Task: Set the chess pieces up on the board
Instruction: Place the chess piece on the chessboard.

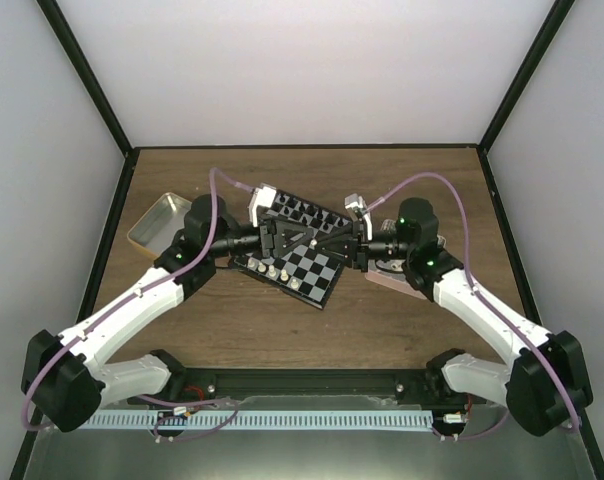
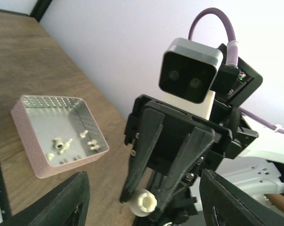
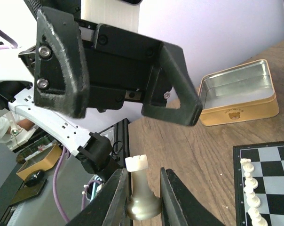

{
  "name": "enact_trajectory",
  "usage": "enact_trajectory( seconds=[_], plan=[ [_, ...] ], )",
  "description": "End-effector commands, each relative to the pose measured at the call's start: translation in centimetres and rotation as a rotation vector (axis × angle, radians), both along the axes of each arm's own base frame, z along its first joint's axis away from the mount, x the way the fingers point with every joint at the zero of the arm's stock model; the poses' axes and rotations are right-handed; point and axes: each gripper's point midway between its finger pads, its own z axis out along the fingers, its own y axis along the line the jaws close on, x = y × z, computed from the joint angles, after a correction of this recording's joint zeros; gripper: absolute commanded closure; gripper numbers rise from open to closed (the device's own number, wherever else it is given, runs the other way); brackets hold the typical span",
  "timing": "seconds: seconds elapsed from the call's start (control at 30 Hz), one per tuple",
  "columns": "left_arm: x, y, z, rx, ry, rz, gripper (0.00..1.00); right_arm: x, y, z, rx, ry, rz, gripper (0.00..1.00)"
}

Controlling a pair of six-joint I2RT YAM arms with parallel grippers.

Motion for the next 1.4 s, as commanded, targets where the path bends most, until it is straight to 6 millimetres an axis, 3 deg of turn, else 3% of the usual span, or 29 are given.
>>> enact_trajectory(
  seconds=[0.0,0.2,0.47,0.77,0.97,1.37],
  plan=[
    [-0.7,-0.5,1.4,-0.055,0.039,-0.069,0.37,0.0,0.6,2.4,0.029,-0.086,0.029,0.8],
    [-0.4,-0.9,0.8,-0.06,0.117,-0.071,0.46,1.0,1.0,2.7,0.021,-0.1,0.007,0.8],
    [0.3,-1.2,0.1,-0.068,0.205,-0.064,0.65,2.1,1.5,2.5,-0.009,-0.122,-0.028,0.8],
    [2.2,-0.3,-1.0,-0.097,0.362,0.008,0.57,4.4,2.5,1.8,-0.119,-0.234,-0.153,0.81],
    [3.3,0.0,-1.8,-0.085,0.462,0.049,0.62,5.2,3.6,2.4,-0.18,-0.318,-0.216,0.81],
    [4.3,0.4,-3.2,-0.042,0.48,0.094,0.96,6.4,4.9,0.9,-0.278,-0.356,-0.274,0.81]
  ],
)
